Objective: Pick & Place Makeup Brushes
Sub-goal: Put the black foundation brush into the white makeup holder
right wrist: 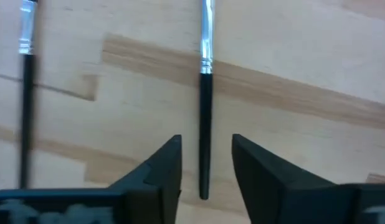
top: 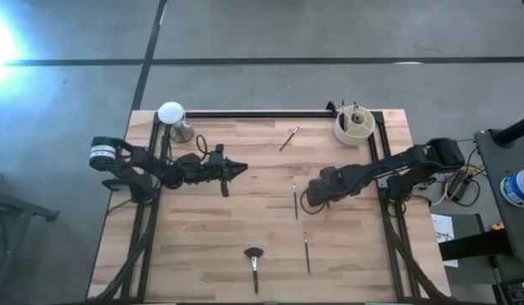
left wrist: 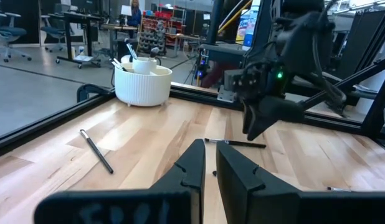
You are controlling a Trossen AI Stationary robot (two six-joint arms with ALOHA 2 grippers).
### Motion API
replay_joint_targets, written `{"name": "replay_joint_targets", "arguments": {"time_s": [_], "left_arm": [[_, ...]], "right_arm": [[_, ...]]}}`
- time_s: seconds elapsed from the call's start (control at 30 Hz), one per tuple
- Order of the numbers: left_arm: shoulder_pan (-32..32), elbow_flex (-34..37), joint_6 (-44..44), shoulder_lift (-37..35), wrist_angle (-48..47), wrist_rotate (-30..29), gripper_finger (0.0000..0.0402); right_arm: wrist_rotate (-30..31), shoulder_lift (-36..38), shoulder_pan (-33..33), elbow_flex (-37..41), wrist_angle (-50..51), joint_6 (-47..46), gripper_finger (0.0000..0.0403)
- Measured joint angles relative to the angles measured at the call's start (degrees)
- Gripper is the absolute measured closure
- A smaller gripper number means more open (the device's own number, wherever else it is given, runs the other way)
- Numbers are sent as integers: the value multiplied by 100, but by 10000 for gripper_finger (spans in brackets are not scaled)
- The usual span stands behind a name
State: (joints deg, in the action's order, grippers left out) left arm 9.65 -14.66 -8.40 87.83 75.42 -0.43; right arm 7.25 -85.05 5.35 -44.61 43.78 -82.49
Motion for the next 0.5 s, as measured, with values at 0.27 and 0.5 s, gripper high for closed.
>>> {"name": "replay_joint_targets", "arguments": {"time_s": [0.27, 0.5], "left_arm": [[0, -4, 0, 0, 0, 0, 370], [1, -7, 2, 0, 0, -1, 370]], "right_arm": [[467, -4, -668, -3, -165, 771, 240], [461, -264, -1240, -3, -587, 1531, 262]]}}
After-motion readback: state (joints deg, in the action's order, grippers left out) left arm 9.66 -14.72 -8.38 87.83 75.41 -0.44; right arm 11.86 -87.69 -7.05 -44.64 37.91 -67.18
